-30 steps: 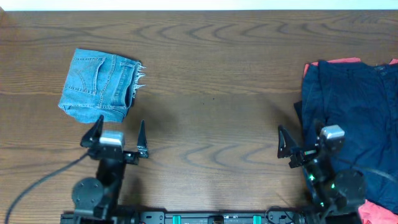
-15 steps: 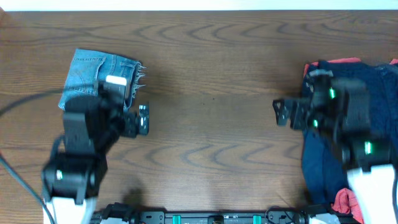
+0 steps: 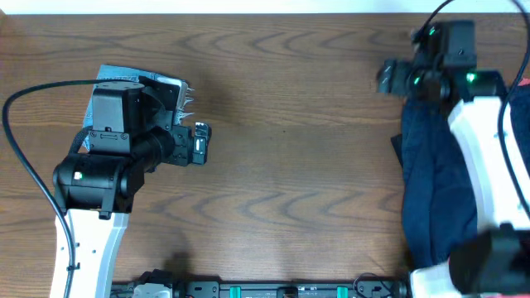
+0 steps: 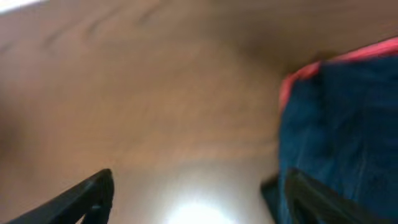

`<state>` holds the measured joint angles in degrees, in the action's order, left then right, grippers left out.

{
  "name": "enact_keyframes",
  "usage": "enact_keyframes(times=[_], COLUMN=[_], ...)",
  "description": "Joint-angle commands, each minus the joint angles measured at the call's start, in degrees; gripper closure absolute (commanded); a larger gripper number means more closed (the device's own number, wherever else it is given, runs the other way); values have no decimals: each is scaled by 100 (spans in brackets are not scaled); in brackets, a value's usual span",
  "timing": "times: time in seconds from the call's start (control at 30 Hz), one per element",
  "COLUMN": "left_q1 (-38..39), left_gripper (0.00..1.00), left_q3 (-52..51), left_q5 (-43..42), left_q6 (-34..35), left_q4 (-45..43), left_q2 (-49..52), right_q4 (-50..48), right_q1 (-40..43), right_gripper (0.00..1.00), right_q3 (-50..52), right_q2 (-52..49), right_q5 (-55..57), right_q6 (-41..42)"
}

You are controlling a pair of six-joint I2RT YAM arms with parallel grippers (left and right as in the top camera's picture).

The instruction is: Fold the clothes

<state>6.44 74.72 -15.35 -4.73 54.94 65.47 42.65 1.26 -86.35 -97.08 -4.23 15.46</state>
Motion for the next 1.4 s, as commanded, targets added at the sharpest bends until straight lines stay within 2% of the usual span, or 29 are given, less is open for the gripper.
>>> enact_keyframes(times=[0.0, 0.07, 0.2, 0.47, 0.5, 0.53, 0.6, 0.63, 0.67, 0.7, 0.9, 1.1, 1.37], left_q1=[-9, -9, -9, -9, -9, -9, -9, -9, -9, -9, -15, -15, -15], left_gripper=[2, 2, 2, 2, 2, 2, 2, 2, 2, 2, 2, 2, 2], left_q3=[138, 138, 138, 138, 138, 138, 138, 138, 138, 138, 138, 138, 140], left_q5=[-201, -201, -201, -201, -201, -199, -201, -201, -201, -201, -197, -195, -144], left_q6=[31, 31, 31, 31, 31, 31, 31, 31, 31, 31, 28, 28, 28], left_q4=[-13, -13, -15, -164, -170, -173, -184, -188, -188, -188, -205, -363, -492], left_q2=[-33, -33, -31, -28, -26, -24, -20, -20, -20, -20, -26, -79, -249], right_q4=[-472, -774, -1333, -1679, -1681, -1676, -1637, -1620, -1604, -1593, -1370, -1172, -1178], right_q1=[437, 575, 710, 706, 702, 697, 695, 697, 699, 708, 855, 1139, 1344], right_gripper=[18, 21, 22, 26, 33, 45, 77, 89, 97, 99, 99, 99, 99], right_q3=[-131, -131, -131, -131, -131, -131, -131, -131, -131, -133, -168, -168, -201], right_q2=[-708, -1067, -1821, -2684, -2734, -2765, -2769, -2750, -2715, -2673, -1869, -789, 136], right_q5=[271, 275, 275, 546, 551, 549, 549, 549, 555, 575, 892, 868, 868], right_q6=[520, 601, 590, 570, 568, 568, 566, 525, 476, 376, -9, -101, -485])
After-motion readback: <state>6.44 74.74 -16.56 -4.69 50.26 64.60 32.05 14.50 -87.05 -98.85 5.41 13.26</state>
